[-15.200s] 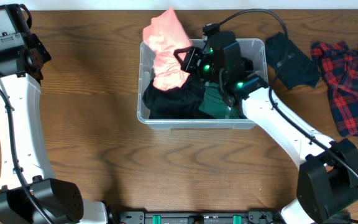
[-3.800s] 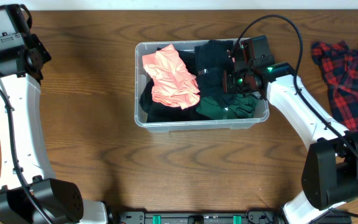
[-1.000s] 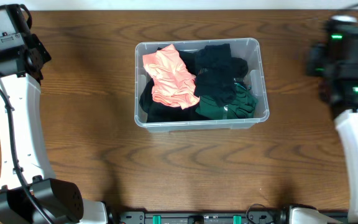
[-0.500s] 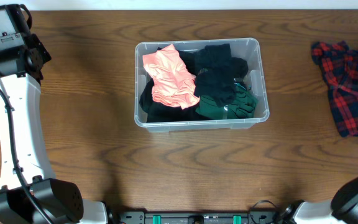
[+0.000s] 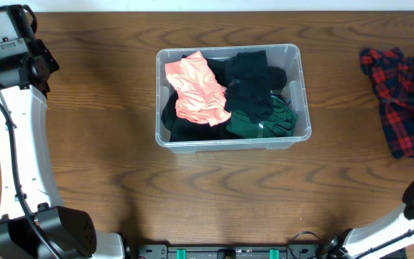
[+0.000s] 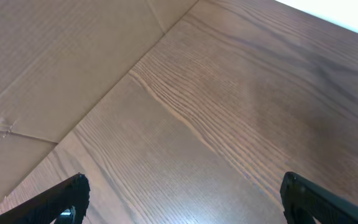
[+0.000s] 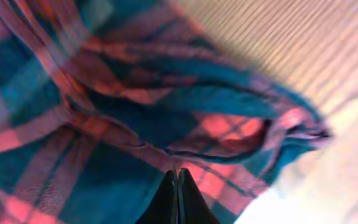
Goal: Pack container
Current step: 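Lower the right gripper onto the red plaid shirt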
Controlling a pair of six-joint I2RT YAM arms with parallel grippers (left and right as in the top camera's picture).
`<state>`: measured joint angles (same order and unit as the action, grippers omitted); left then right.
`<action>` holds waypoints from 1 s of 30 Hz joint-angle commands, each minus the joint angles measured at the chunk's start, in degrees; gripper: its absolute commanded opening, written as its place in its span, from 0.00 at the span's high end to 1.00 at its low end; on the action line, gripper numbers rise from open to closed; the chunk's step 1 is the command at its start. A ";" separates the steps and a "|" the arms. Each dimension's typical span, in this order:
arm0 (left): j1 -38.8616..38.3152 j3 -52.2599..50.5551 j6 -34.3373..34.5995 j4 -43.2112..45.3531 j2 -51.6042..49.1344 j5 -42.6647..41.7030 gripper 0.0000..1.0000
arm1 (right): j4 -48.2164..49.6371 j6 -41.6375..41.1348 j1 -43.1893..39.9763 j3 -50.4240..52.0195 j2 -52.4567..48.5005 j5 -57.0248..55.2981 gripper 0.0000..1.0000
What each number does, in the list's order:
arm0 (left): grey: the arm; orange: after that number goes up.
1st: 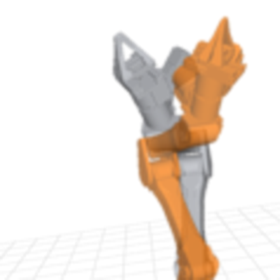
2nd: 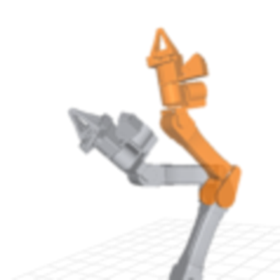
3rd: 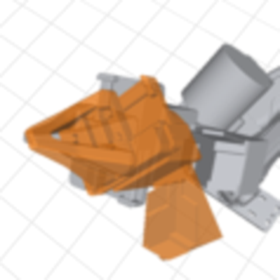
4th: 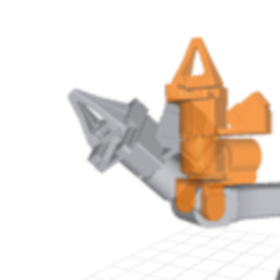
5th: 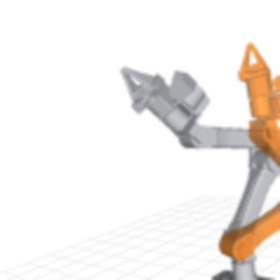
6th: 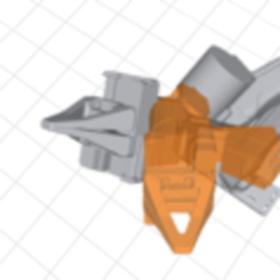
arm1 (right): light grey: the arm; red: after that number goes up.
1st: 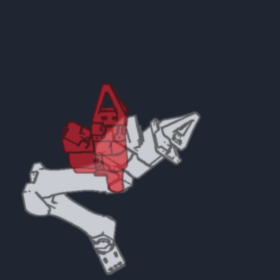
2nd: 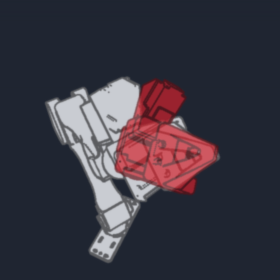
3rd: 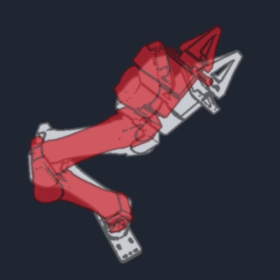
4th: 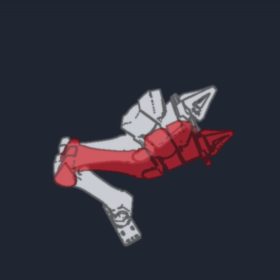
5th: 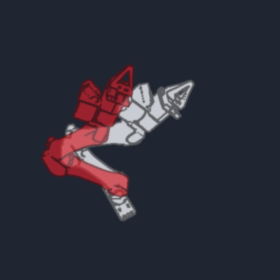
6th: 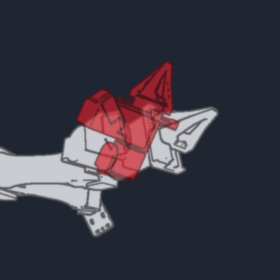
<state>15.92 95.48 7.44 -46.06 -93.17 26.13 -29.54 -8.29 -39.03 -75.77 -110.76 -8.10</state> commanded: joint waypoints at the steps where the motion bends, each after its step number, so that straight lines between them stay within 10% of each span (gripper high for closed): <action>1: 0.13 -0.02 -0.35 0.02 -0.07 0.94 0.02 | -0.07 0.63 -0.74 0.04 -3.43 2.19 0.99; 30: 0.13 -0.02 -0.35 0.00 -0.07 0.94 0.02 | -7.34 -2.40 18.05 -0.04 -7.63 20.11 0.99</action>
<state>15.92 95.48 7.42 -46.06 -93.17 26.13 -36.03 -9.93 -23.05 -77.14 -115.87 8.67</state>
